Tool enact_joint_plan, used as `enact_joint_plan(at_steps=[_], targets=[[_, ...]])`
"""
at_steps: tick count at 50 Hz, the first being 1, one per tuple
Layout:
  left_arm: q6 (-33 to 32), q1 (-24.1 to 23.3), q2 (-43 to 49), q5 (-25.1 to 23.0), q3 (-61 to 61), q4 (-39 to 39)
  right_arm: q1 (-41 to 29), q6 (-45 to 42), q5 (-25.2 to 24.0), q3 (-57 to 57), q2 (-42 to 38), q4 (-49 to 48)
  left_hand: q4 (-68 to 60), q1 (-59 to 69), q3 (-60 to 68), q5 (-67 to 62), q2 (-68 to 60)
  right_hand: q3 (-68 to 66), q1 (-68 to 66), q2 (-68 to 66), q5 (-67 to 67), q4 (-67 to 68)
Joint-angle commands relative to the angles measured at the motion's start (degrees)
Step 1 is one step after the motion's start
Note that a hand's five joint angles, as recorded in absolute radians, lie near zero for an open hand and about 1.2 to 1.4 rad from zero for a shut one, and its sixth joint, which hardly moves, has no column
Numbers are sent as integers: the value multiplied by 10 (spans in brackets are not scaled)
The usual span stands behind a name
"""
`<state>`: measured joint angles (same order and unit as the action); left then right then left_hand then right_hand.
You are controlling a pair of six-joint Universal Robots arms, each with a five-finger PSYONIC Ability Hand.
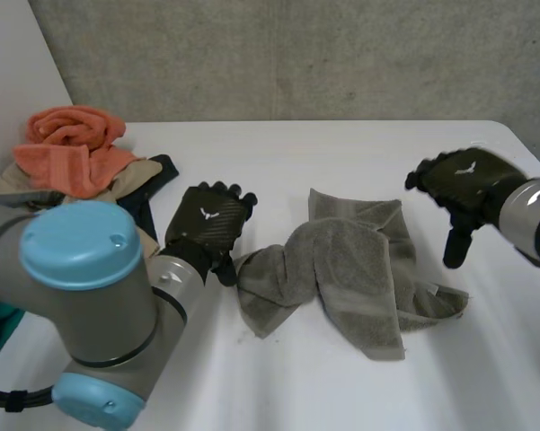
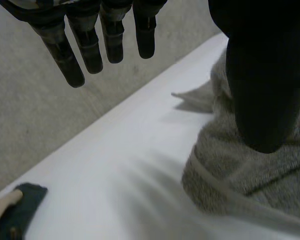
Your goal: Fold the laundry.
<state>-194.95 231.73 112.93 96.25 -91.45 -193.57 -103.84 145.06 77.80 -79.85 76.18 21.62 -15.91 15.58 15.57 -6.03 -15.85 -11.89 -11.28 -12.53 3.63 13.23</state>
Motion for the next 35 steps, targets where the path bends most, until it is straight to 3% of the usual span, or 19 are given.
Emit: enact_joint_plan(at_steps=[1,11,24,35], targets=[[0,-4,87,20,51,0,-3,-2,-32,-39,-67,-90,-37,41,41,-36,-38,19,13,25,-36,-32],[-3,-14,174,26,141,3,-4,-3,-53,-85,-111,-206,-86,89,89,-85,-87,19,13,25,-36,-32],[-7,-11,222,26,199,24,-5,4,-58,-98,-112,-212,-241,244,244,-239,-241,19,13,25,-36,-32],[-7,-9,240,26,227,66,-11,5,-61,-102,-125,-224,-244,247,248,-243,-245,-22,-28,-16,5,9]])
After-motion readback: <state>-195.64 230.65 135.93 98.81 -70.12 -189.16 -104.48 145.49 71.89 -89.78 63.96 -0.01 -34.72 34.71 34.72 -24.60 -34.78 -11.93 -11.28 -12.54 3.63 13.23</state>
